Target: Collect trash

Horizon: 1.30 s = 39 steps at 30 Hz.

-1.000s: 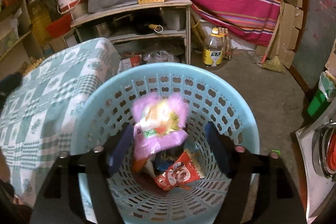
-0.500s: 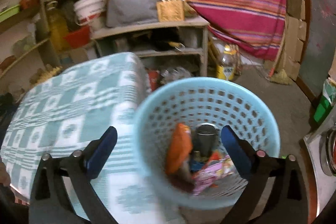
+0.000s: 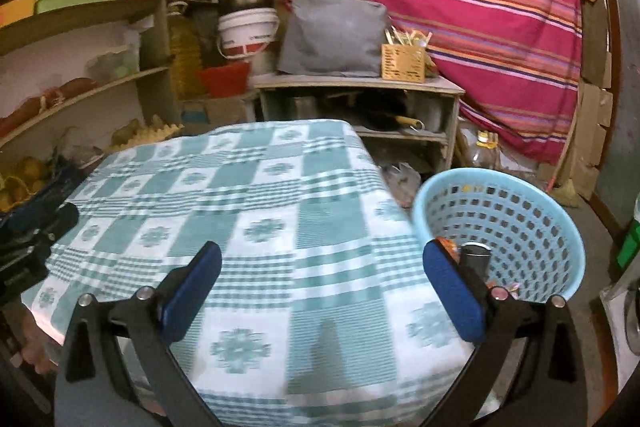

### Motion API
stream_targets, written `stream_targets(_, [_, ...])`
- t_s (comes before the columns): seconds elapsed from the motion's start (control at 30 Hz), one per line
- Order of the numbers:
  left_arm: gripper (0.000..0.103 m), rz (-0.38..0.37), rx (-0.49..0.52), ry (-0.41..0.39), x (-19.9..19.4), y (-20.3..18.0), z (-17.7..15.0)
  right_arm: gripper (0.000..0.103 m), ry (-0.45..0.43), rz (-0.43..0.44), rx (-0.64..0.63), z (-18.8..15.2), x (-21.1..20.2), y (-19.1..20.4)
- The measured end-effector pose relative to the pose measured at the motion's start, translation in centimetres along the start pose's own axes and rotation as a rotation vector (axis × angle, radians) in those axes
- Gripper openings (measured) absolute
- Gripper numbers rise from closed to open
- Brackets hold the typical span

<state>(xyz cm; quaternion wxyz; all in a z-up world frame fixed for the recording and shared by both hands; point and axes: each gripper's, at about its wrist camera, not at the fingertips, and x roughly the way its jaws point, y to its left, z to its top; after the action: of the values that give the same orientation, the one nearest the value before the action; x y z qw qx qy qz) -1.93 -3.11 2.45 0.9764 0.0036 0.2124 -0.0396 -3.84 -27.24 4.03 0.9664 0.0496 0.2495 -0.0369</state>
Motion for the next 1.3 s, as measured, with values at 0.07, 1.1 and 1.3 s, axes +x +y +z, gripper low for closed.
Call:
stream_targets(0.07, [0.098,0.024,0.006,-0.017,-0.5,0.4,-0.6,0.098,-0.008,0.003,-0.002,-0.6,-0.1,0.9])
stream_targets(1.1, [0.098,0.029,0.048,0.015,1.3,0.1,-2.5,0.098,-0.051,-0.063,-0.076,-2.5,0.2,3.0])
stream_targets(1.3, [0.098,0.026,0.047,0.016,1.2,0.2,-2.5,0.098,-0.048,-0.063,-0.077,-2.5,0.2,3.2])
